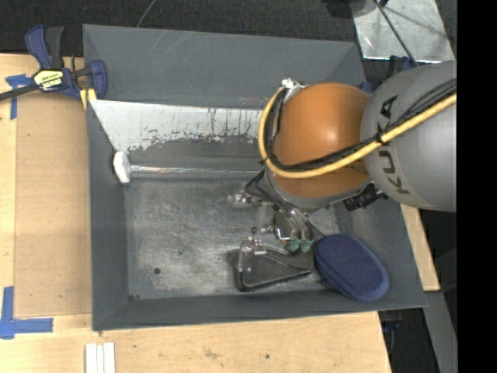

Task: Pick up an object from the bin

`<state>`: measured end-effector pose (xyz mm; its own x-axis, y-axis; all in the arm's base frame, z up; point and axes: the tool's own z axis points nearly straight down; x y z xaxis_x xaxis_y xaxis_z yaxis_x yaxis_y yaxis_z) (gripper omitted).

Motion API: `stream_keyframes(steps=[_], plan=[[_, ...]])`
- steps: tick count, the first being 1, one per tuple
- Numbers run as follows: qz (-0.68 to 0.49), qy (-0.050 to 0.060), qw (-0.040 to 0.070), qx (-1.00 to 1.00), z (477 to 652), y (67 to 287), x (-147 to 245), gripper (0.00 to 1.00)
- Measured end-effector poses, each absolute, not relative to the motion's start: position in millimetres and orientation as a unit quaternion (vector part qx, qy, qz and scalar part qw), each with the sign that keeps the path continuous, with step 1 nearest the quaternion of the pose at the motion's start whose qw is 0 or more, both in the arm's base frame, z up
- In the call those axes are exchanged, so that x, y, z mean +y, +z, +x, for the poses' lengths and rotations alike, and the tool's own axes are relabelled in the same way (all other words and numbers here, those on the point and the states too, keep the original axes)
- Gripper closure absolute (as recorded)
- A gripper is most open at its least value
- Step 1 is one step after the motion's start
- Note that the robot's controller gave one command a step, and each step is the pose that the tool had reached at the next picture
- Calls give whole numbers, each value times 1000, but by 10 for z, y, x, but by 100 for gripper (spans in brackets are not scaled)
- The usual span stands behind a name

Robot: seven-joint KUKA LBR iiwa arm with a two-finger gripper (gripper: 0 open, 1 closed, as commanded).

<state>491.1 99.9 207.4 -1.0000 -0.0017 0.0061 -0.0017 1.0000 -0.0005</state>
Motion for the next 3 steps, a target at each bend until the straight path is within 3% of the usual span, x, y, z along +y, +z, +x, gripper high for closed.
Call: stream_keyframes(steps=[1, 2, 3], plan=[[87, -3, 3, -996, 4886, 1034, 663, 0], [81, -5, 4, -997, 5082, 1068, -31, 0], [91, 0, -1, -996, 5076, 1078, 48, 0]])
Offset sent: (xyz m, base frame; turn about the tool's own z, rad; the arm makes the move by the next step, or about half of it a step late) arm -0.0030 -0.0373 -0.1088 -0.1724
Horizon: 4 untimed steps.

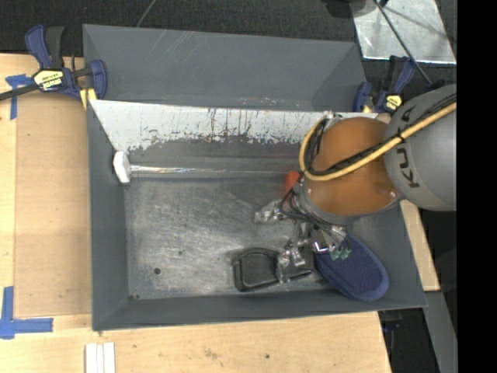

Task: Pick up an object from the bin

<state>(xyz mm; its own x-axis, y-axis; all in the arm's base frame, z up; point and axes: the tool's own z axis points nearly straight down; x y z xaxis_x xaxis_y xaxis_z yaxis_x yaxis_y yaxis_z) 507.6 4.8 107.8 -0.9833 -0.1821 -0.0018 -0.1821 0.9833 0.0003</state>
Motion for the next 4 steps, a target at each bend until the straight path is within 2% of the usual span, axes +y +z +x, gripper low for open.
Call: stream_keyframes(steps=[1, 2, 3, 4], plan=[[-110, 1, -1, 994, 5064, 1068, 43, 0], [28, -4, 0, 1000, 4978, 1071, 77, 0], [60, -2, -3, 998, 5010, 1062, 44, 0], [61, -1, -5, 998, 5004, 1061, 44, 100]])
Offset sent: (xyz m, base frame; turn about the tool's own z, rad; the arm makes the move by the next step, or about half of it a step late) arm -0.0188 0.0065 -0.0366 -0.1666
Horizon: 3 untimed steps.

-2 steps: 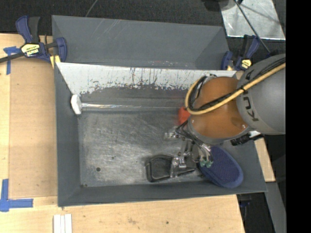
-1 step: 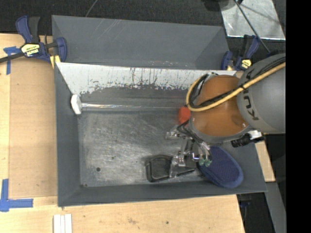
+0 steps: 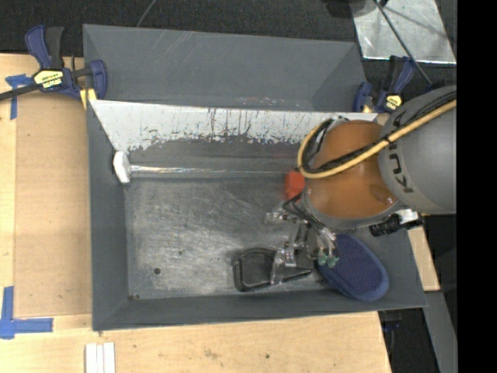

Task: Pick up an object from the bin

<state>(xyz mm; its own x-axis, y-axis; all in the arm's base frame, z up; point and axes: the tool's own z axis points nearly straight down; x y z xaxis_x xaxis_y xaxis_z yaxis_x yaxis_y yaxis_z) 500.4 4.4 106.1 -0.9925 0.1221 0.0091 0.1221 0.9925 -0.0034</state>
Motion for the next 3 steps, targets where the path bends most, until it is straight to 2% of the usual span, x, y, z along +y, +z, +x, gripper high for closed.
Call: stream_keyframes(steps=[1, 2, 3], plan=[[83, 0, -4, -997, 4873, 2052, 487, 100], [57, 0, 1, -998, 4874, 1648, 409, 100], [57, 0, -1, -998, 4881, 1667, 410, 0]])
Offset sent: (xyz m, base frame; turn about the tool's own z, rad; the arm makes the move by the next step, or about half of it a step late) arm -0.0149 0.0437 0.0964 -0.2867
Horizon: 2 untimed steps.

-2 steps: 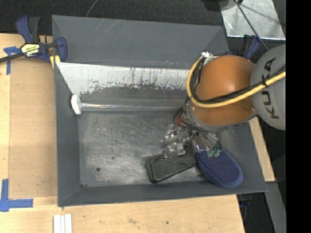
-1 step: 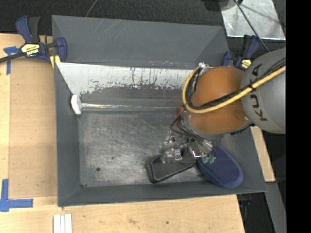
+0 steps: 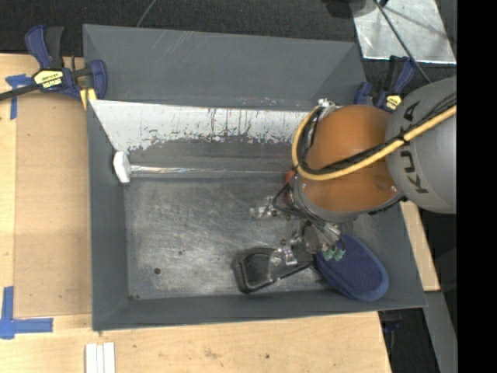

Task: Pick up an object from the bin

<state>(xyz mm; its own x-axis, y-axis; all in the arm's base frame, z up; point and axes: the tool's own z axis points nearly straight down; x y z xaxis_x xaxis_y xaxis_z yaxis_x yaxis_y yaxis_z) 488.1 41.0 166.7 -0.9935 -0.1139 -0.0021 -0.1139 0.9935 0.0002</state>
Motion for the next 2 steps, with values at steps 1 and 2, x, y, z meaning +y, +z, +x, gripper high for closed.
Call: stream_keyframes(steps=[1, 2], plan=[[-190, 0, 1, 982, 4829, 889, 205, 0], [-190, 0, 3, 982, 4844, 913, 209, 100]])
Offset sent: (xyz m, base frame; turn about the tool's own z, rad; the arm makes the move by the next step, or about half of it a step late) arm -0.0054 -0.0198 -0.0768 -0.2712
